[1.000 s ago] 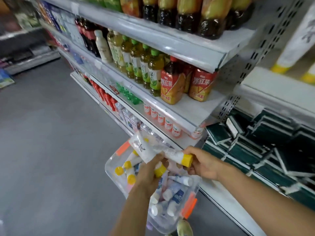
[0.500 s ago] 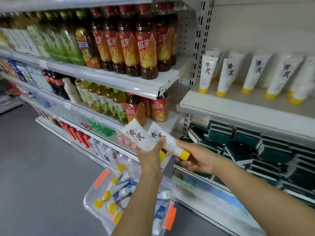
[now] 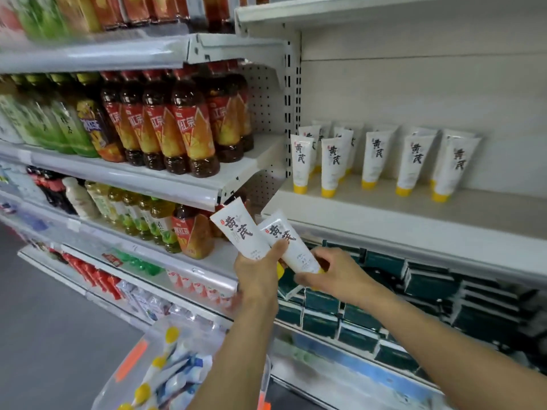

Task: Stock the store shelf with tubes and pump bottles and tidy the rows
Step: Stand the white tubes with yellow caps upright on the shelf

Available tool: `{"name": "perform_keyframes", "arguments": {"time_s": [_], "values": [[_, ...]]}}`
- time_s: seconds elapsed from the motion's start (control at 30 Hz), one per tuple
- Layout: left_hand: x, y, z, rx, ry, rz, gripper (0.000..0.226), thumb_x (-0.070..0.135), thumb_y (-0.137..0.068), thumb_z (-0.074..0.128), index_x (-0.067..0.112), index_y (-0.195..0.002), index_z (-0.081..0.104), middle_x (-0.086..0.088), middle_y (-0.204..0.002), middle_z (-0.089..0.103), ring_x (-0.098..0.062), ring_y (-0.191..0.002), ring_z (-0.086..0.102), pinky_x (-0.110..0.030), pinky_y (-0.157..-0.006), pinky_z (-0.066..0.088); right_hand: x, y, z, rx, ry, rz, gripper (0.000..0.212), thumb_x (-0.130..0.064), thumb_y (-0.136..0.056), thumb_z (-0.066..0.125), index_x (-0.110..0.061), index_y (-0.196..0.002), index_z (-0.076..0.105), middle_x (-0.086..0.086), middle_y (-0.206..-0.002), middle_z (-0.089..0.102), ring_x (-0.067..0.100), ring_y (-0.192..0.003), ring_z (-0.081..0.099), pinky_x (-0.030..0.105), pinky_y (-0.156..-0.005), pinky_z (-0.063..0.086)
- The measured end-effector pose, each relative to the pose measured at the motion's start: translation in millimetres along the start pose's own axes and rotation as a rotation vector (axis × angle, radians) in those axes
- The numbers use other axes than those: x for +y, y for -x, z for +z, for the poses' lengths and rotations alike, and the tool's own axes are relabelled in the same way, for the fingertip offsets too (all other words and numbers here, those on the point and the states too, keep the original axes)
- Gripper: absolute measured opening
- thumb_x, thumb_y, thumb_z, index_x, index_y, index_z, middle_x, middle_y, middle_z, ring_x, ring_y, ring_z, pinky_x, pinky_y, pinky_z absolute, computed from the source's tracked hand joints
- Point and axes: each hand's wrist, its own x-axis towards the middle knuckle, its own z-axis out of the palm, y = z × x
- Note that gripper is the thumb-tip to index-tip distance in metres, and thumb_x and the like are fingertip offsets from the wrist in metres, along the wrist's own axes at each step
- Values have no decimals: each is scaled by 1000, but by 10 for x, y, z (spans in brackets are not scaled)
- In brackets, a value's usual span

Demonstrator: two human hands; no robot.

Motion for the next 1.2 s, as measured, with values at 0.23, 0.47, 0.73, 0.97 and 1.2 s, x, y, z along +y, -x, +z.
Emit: {"name": "perform_keyframes", "arguments": {"time_s": [0.23, 0.47, 0.73, 0.97, 1.2], "values": [[71, 67, 815, -123, -25, 80, 30, 14, -73, 83, 18, -98, 66, -5, -101, 74, -26, -96, 69, -51, -88, 55, 150, -157, -653, 142, 48, -23, 36, -38, -73, 80, -20, -101, 66, -5, -92, 69, 6, -77, 62, 25, -64, 47], [-7, -14, 1405, -150, 89, -17, 41, 10, -81, 76, 4, -118, 61, -12, -87, 73, -21, -68, 71, -30, -60, 57, 476, -487, -1311, 302, -41, 10, 37, -26, -77, 79, -21, -107, 58, -5, -99, 68, 13, -88, 64, 33, -79, 53], [-106, -71, 1686, -179, 55, -46, 35, 16, -85, 73, 6, -115, 61, -9, -75, 65, -21, -64, 66, -34, -65, 61, 798, -1037, -1614, 389, -4, 29, 50, -26, -77, 79, -18, -119, 54, 0, -114, 65, 20, -101, 62, 38, -90, 51], [-90, -135, 1743, -145, 43, -46, 27, 16, -84, 74, 7, -106, 62, -11, -75, 66, -21, -61, 66, -32, -62, 60, 879, -1305, -1593, 385, 55, 70, 45, -34, -77, 75, -22, -114, 51, 3, -121, 64, 24, -107, 61, 36, -90, 49], [-121, -157, 1746, -128, 41, -42, 30, 15, -83, 75, 5, -108, 61, -10, -73, 65, -21, -60, 65, -32, -60, 60, 864, -1410, -1571, 383, 123, 63, 51, -33, -81, 71, -12, -123, 50, 11, -129, 59, 30, -116, 57, 34, -90, 47]]}}
